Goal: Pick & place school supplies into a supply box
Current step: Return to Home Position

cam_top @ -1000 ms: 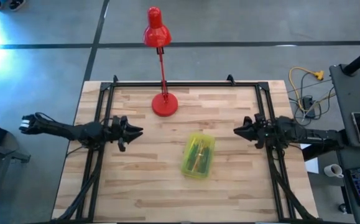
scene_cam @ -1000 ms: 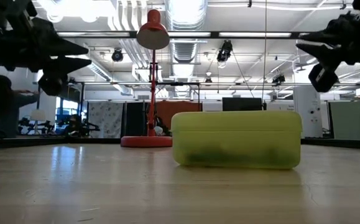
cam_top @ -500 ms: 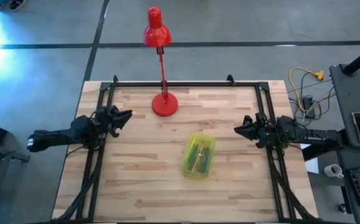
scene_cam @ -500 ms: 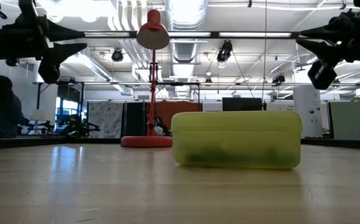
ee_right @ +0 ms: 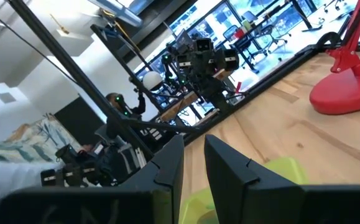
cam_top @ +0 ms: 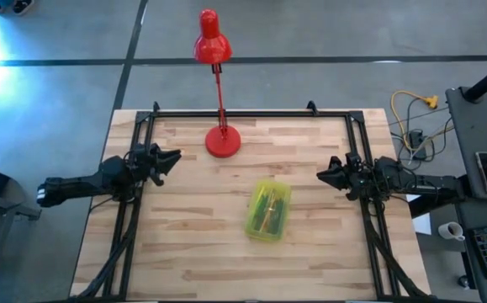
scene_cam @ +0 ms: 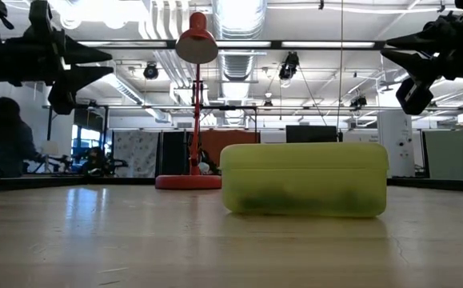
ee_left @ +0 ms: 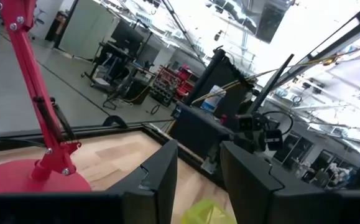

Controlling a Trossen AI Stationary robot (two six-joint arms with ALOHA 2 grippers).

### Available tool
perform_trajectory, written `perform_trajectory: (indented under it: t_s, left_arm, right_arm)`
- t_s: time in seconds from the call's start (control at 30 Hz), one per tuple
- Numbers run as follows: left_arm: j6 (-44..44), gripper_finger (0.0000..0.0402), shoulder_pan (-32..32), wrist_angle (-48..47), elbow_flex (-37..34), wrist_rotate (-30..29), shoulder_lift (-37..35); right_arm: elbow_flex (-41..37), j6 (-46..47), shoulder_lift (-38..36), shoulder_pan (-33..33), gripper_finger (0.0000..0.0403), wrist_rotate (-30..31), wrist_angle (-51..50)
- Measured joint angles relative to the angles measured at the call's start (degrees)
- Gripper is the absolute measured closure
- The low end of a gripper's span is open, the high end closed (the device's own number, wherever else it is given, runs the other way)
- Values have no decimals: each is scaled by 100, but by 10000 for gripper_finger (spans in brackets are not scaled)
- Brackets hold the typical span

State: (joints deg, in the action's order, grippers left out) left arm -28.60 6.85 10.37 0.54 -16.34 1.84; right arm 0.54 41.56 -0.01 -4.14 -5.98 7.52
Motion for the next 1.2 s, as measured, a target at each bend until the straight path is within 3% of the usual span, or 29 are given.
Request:
perform_trajectory:
  t_s: [1.2]
  left_arm:
    - [-1, 293, -2, -73, 7, 7, 3182]
  right_arm:
    - [0, -2, 81, 0, 344, 0, 1]
